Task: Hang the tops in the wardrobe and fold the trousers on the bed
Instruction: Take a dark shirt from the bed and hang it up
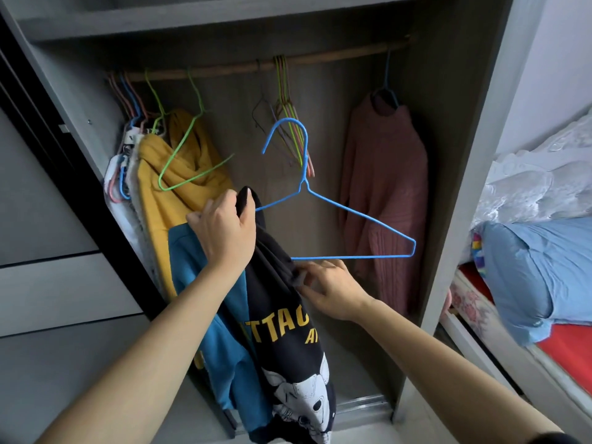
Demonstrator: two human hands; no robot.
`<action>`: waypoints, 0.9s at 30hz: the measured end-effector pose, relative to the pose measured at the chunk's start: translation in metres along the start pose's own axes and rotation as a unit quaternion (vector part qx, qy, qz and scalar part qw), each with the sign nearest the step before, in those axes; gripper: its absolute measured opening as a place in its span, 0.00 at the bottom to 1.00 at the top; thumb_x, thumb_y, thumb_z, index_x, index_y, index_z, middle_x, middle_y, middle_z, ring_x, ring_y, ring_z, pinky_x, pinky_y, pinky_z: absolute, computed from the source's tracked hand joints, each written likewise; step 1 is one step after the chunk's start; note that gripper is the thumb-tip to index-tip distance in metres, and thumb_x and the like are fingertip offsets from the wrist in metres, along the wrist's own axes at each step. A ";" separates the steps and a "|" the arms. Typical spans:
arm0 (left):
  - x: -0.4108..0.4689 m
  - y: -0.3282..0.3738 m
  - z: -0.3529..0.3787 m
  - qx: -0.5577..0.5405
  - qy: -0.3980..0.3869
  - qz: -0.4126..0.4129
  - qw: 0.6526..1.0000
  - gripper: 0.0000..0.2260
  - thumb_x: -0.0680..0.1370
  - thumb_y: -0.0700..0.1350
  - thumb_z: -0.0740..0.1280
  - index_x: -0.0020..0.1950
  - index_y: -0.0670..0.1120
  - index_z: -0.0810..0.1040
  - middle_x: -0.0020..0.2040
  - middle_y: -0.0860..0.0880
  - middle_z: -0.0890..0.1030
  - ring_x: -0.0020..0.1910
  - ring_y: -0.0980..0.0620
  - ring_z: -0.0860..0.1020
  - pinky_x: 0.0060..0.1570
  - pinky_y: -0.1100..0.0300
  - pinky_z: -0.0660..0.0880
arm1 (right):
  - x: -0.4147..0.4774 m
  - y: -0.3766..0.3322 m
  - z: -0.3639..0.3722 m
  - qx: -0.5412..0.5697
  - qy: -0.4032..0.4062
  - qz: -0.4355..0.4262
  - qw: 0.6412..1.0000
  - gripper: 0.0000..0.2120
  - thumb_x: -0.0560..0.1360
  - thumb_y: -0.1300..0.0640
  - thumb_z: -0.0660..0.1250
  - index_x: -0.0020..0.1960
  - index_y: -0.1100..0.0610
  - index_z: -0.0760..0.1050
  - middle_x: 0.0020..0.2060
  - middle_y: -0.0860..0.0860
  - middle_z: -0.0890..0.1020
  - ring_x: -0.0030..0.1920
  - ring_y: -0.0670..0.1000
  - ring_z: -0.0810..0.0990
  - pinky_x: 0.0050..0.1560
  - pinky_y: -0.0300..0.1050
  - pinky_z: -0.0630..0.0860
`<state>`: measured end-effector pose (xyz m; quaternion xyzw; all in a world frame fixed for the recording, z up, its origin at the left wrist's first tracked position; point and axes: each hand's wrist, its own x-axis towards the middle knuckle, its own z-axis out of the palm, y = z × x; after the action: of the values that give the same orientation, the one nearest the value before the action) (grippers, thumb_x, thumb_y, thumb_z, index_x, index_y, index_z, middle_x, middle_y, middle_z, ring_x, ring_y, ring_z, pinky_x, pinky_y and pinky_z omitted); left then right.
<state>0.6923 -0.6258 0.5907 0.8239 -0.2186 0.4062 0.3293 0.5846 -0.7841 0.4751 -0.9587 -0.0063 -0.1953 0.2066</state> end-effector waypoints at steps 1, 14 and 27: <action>0.000 -0.002 0.000 -0.004 -0.005 -0.008 1.000 0.17 0.82 0.49 0.61 0.35 0.44 0.67 0.31 0.45 0.75 0.38 0.40 0.74 0.46 0.51 0.61 | 0.000 0.000 -0.001 -0.015 -0.013 -0.005 1.000 0.14 0.78 0.48 0.66 0.62 0.50 0.78 0.53 0.46 0.82 0.59 0.50 0.76 0.65 0.50 0.67; 0.005 -0.055 0.018 0.008 -0.050 -0.139 0.989 0.19 0.83 0.51 0.57 0.36 0.42 0.68 0.31 0.44 0.72 0.36 0.43 0.68 0.50 0.49 0.63 | -0.021 0.011 0.011 -0.010 -0.086 -0.008 0.996 0.12 0.79 0.42 0.60 0.46 0.51 0.68 0.37 0.52 0.80 0.45 0.57 0.78 0.62 0.51 0.66; 0.006 -0.092 0.030 0.015 -0.082 -0.053 0.995 0.20 0.83 0.47 0.60 0.33 0.39 0.69 0.27 0.41 0.72 0.32 0.44 0.66 0.43 0.51 0.59 | -0.022 0.059 -0.042 -0.113 0.168 0.027 0.979 0.40 0.76 0.48 0.70 0.78 0.66 0.57 0.27 0.48 0.77 0.39 0.52 0.81 0.68 0.48 0.66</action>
<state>0.7693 -0.5849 0.5480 0.8697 -0.1947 0.3227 0.3187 0.5544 -0.8534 0.4786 -0.9293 0.0761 -0.3470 0.1006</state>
